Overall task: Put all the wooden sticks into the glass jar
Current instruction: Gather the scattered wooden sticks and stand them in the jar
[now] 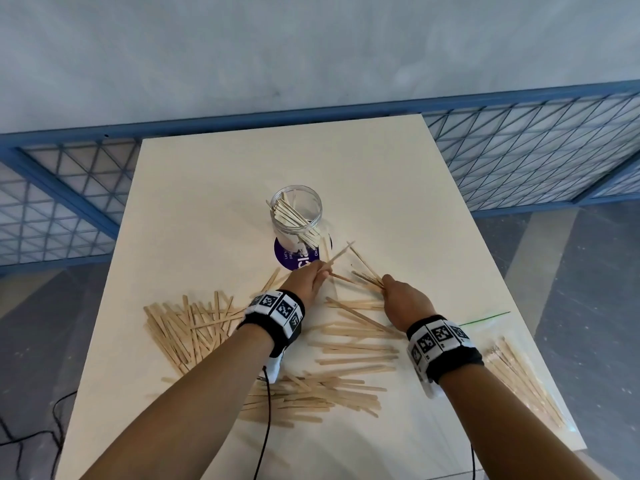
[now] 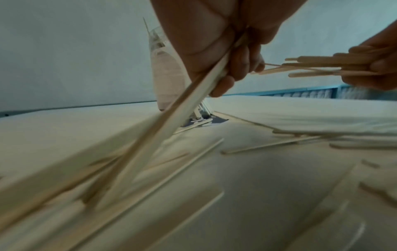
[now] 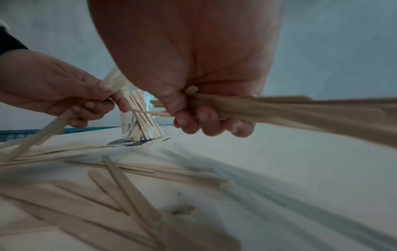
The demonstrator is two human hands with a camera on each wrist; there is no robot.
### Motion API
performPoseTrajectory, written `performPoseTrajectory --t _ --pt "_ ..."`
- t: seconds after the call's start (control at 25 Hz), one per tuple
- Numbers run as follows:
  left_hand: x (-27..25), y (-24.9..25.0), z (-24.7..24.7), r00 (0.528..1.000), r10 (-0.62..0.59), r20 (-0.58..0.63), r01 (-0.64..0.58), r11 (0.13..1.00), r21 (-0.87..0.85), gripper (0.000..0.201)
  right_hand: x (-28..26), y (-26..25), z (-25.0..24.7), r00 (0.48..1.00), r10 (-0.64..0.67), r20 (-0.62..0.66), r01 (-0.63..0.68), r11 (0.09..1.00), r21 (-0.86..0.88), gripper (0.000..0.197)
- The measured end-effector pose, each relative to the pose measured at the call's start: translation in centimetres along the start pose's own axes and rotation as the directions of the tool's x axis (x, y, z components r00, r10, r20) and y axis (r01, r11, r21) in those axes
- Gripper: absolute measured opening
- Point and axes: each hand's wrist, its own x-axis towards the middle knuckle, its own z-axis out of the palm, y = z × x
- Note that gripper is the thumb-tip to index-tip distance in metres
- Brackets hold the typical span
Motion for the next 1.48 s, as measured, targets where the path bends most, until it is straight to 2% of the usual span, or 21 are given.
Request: performPoseTrajectory --t 0.16,0.24,0.36,0.48,0.6,0.68,0.76,0.92,1.0,1.12,1.16,1.24,1.36,1.44,1.48 --pt "0.6 1.5 -0.2 0.975 -0.017 -0.223 -0.026 0.981 -0.191 0.029 -0.4 -0.3 -0.1 1.000 0.009 -0.026 -0.008 0.999 0.050 0.019" --pt "1.0 2.2 -0.7 0.946 -0.101 -0.308 0.003 0.953 -0.302 0.030 -0.5 -0.5 -0.3 0.999 0.022 -0.047 -0.017 0.995 0.103 0.019" --pt "1.7 2.7 -2.4 0.867 -0.257 -0.426 -0.038 0.820 -0.571 0.029 -0.5 -1.0 -0.8 0.995 0.019 -0.099 0.000 0.981 0.195 0.018" --pt "1.8 3.0 -4.5 0.785 -0.382 -0.487 -0.126 0.672 -0.730 0.031 0.1 -1.9 -1.8 0.992 0.006 -0.123 0.025 0.967 0.254 0.018" --pt "1.5 2.7 -5.9 0.749 -0.379 -0.543 -0.197 0.655 -0.729 0.035 0.7 -2.8 -2.5 0.991 -0.002 -0.136 0.044 0.952 0.303 0.017" --pt "1.5 2.1 -6.1 0.740 -0.388 -0.550 -0.205 0.648 -0.733 0.037 0.9 -3.4 -2.7 0.989 -0.021 -0.148 0.070 0.940 0.335 0.014" --pt "1.6 1.3 -5.8 0.737 -0.444 -0.509 -0.161 0.617 -0.771 0.036 1.2 -3.8 -2.6 0.988 -0.035 -0.152 0.087 0.930 0.357 0.014" --pt "2.2 -0.1 -5.4 0.740 -0.524 -0.422 -0.154 0.478 -0.865 0.034 2.3 -4.5 -2.4 0.988 -0.049 -0.145 0.106 0.905 0.413 0.008" --pt "2.7 0.1 -6.1 0.737 -0.539 -0.408 -0.188 0.415 -0.890 0.033 2.9 -5.2 -2.9 0.984 -0.069 -0.163 0.139 0.869 0.475 0.014" --pt "3.9 2.0 -8.4 0.735 -0.535 -0.418 -0.290 0.309 -0.906 0.034 4.3 -7.2 -5.1 0.964 -0.096 -0.247 0.231 0.759 0.609 0.026" --pt "4.4 2.8 -9.4 0.732 -0.527 -0.432 -0.333 0.277 -0.901 0.035 5.0 -8.0 -6.2 0.955 -0.092 -0.282 0.264 0.696 0.667 0.027" --pt "5.6 4.3 -11.4 0.707 -0.512 -0.489 -0.419 0.253 -0.872 0.036 6.1 -10.0 -8.6 0.935 -0.078 -0.347 0.337 0.504 0.795 0.029" --pt "7.1 5.7 -13.2 0.627 -0.436 -0.646 -0.544 0.348 -0.763 0.036 7.3 -13.3 -11.9 0.907 -0.074 -0.414 0.420 0.192 0.887 0.029" --pt "8.1 5.6 -13.2 0.603 -0.399 -0.691 -0.542 0.430 -0.722 0.035 8.4 -15.3 -12.3 0.881 -0.070 -0.468 0.473 0.075 0.878 0.030" --pt "8.5 5.4 -12.8 0.605 -0.399 -0.689 -0.512 0.468 -0.720 0.035 8.9 -16.2 -12.0 0.872 -0.065 -0.485 0.489 0.062 0.870 0.030"
